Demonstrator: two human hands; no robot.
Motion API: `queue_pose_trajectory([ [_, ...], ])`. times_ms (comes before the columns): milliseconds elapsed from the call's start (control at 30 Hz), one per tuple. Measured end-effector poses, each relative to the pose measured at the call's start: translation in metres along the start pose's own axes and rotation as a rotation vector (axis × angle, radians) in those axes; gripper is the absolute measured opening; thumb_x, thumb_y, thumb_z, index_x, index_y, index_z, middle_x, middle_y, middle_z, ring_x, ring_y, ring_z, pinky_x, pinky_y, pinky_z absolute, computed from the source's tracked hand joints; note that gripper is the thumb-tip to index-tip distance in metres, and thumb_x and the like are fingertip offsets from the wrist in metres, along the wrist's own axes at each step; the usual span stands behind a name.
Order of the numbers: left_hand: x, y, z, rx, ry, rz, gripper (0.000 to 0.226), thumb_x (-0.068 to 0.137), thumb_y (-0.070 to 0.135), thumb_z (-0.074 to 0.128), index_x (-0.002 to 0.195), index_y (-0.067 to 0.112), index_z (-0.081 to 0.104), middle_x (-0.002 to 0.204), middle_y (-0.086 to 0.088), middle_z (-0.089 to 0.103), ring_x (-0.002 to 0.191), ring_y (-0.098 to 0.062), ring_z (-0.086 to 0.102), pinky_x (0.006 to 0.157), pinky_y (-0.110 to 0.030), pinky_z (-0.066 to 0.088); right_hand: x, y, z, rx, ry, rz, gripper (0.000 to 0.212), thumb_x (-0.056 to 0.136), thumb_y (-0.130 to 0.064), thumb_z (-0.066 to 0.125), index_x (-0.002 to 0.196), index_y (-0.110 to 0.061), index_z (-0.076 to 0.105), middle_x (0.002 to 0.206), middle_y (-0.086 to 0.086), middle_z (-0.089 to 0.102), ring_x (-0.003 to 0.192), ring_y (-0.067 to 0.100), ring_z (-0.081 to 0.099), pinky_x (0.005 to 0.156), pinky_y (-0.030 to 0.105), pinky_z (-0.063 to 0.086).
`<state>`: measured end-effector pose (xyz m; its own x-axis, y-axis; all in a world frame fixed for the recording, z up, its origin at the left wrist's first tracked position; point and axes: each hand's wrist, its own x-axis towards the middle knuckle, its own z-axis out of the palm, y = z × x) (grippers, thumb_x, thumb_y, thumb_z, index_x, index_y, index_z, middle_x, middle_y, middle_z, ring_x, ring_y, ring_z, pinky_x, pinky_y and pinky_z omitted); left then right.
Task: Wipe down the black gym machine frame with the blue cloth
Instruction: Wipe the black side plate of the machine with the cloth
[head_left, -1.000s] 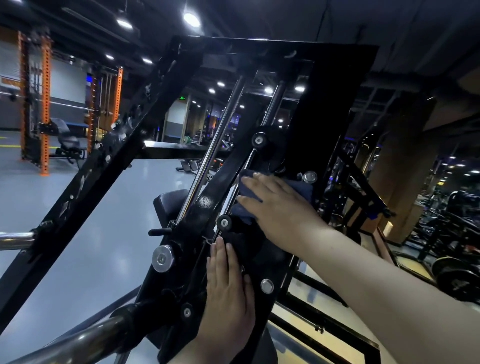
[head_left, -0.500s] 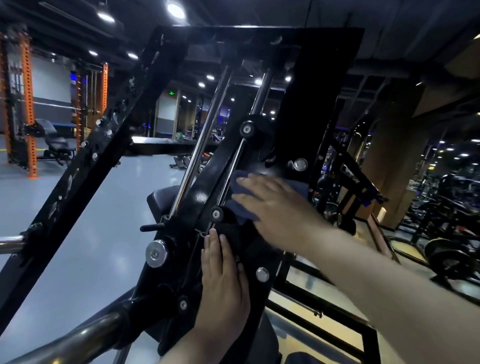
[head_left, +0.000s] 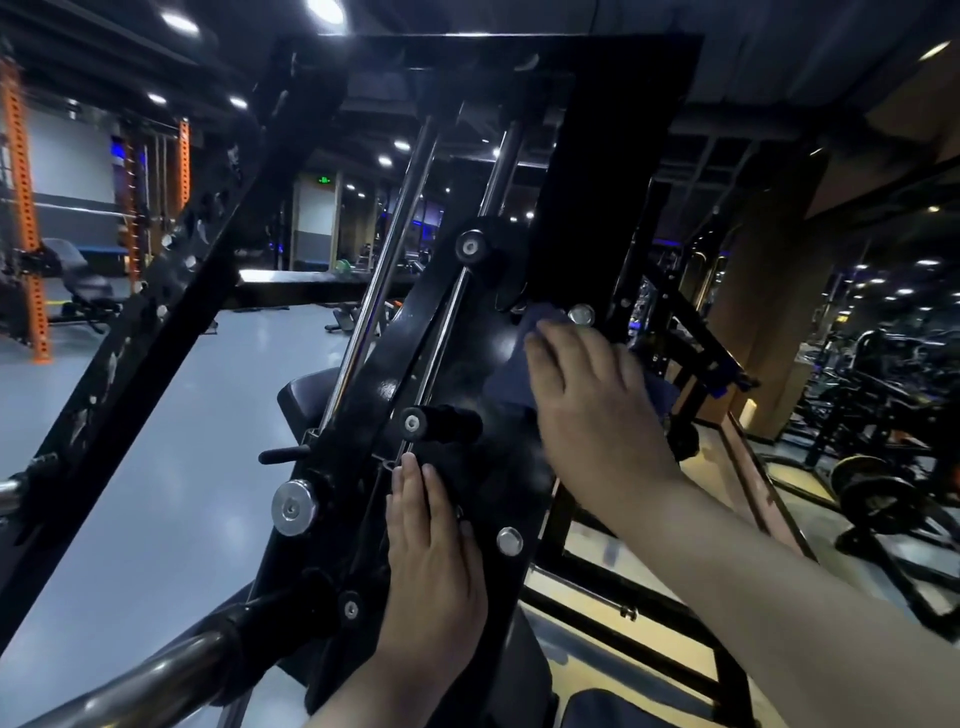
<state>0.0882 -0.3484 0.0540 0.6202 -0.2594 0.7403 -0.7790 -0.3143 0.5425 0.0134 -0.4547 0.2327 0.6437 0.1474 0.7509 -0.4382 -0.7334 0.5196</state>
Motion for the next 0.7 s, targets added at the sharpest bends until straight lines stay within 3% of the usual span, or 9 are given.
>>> queue_pose_trajectory([
  [167, 0.001, -0.002, 0.004, 0.015, 0.014, 0.005, 0.066, 0.103, 0.033, 0.024, 0.16, 0.002, 0.012, 0.17, -0.008, -0.006, 0.157, -0.025, -0.006, 0.124, -0.039, -0.001, 0.04, 0.012, -0.012, -0.21, -0.004, 0.14, 0.05, 0.099, -0.007, 0.028, 0.143, 0.001, 0.05, 0.143, 0.021, 0.053, 0.128, 0.037, 0.053, 0.102, 0.048, 0.044],
  [267, 0.005, 0.002, 0.005, 0.015, 0.033, -0.019, 0.067, 0.103, 0.034, 0.025, 0.159, 0.001, 0.014, 0.17, -0.009, -0.003, 0.157, -0.024, -0.005, 0.124, -0.039, 0.0, 0.044, 0.01, -0.011, -0.233, -0.032, 0.127, 0.054, 0.095, -0.01, 0.026, 0.139, 0.0, 0.057, 0.139, 0.02, 0.058, 0.126, 0.037, 0.055, 0.101, 0.048, 0.044],
  [433, 0.014, 0.016, 0.006, 0.006, 0.063, -0.081, 0.068, 0.103, 0.038, 0.022, 0.157, -0.003, 0.015, 0.169, -0.013, -0.001, 0.157, -0.021, -0.007, 0.126, -0.044, 0.007, 0.016, -0.003, 0.002, -0.032, -0.006, -0.117, 0.053, 0.091, -0.014, 0.033, 0.133, 0.0, 0.062, 0.137, 0.016, 0.062, 0.124, 0.034, 0.057, 0.101, 0.046, 0.041],
  [600, 0.015, 0.023, 0.006, 0.002, 0.071, -0.123, 0.071, 0.102, 0.04, 0.02, 0.157, -0.004, 0.014, 0.168, -0.015, 0.0, 0.156, -0.022, -0.007, 0.127, -0.041, 0.003, 0.02, 0.005, 0.005, 0.08, -0.009, -0.024, 0.054, 0.091, -0.017, 0.054, 0.143, -0.004, 0.052, 0.151, 0.012, 0.049, 0.139, 0.033, 0.044, 0.112, 0.045, 0.029],
  [700, 0.021, 0.025, 0.007, 0.016, 0.093, -0.101, 0.069, 0.102, 0.036, 0.024, 0.154, -0.01, 0.02, 0.166, -0.023, 0.01, 0.156, -0.028, 0.002, 0.127, -0.039, 0.003, -0.004, -0.013, 0.009, 0.153, -0.071, -0.129, 0.065, 0.084, -0.025, 0.065, 0.145, -0.005, 0.051, 0.153, 0.012, 0.048, 0.142, 0.032, 0.042, 0.117, 0.045, 0.025],
])
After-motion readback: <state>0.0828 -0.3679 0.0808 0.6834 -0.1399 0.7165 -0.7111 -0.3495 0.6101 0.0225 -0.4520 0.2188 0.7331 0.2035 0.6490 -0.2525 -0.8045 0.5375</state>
